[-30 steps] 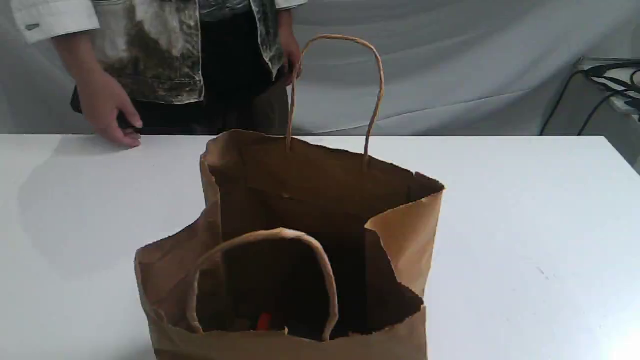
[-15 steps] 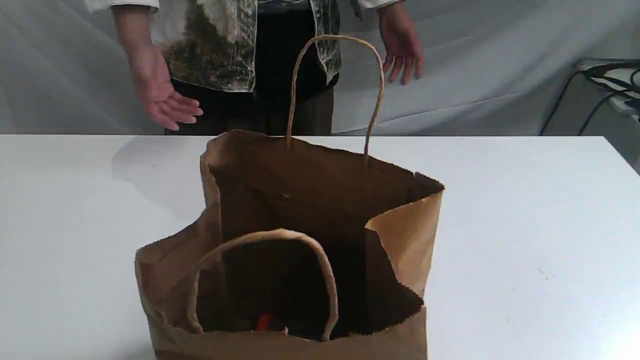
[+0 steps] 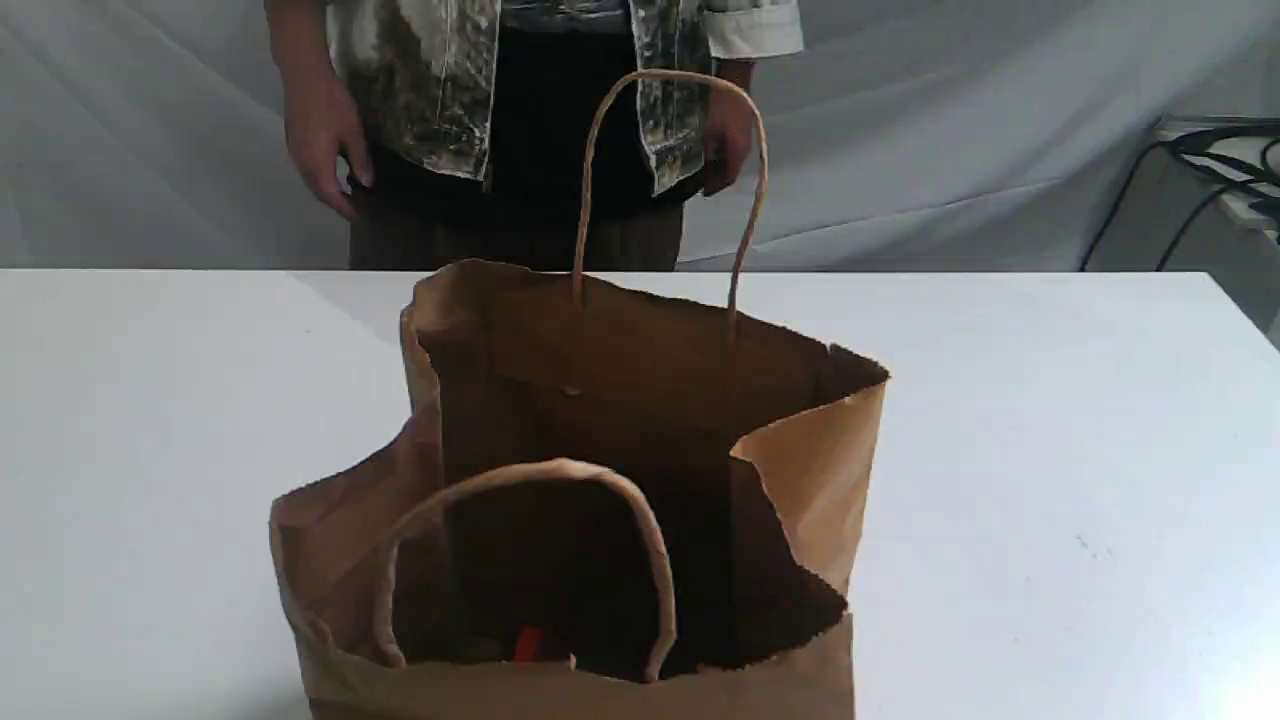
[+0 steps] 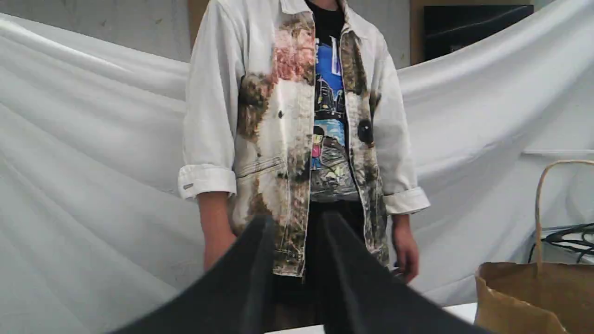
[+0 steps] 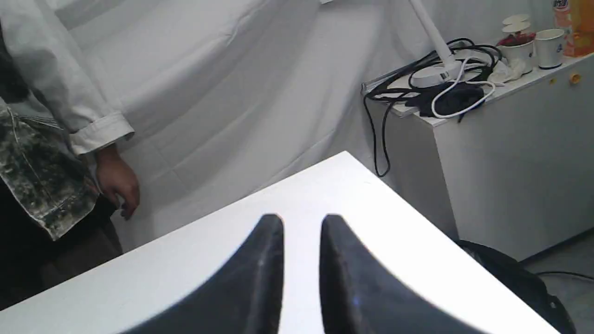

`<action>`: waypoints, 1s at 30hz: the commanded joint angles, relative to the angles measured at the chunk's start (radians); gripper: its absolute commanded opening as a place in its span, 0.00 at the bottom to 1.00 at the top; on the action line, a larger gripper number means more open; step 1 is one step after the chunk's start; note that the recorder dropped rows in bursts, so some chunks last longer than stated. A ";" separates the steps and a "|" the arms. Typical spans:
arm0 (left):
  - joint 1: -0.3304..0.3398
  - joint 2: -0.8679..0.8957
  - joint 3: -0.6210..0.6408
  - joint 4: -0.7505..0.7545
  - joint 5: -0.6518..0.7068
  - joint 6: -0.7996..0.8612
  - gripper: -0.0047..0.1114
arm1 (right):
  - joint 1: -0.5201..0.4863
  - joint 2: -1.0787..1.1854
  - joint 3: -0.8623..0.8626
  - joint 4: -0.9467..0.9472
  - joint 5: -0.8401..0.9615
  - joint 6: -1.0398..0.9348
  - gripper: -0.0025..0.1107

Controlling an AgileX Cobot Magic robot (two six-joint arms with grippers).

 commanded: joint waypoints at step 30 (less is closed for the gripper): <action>0.208 -0.018 0.431 -0.048 -0.055 -0.055 0.21 | -0.001 -0.004 0.006 0.003 -0.015 -0.002 0.15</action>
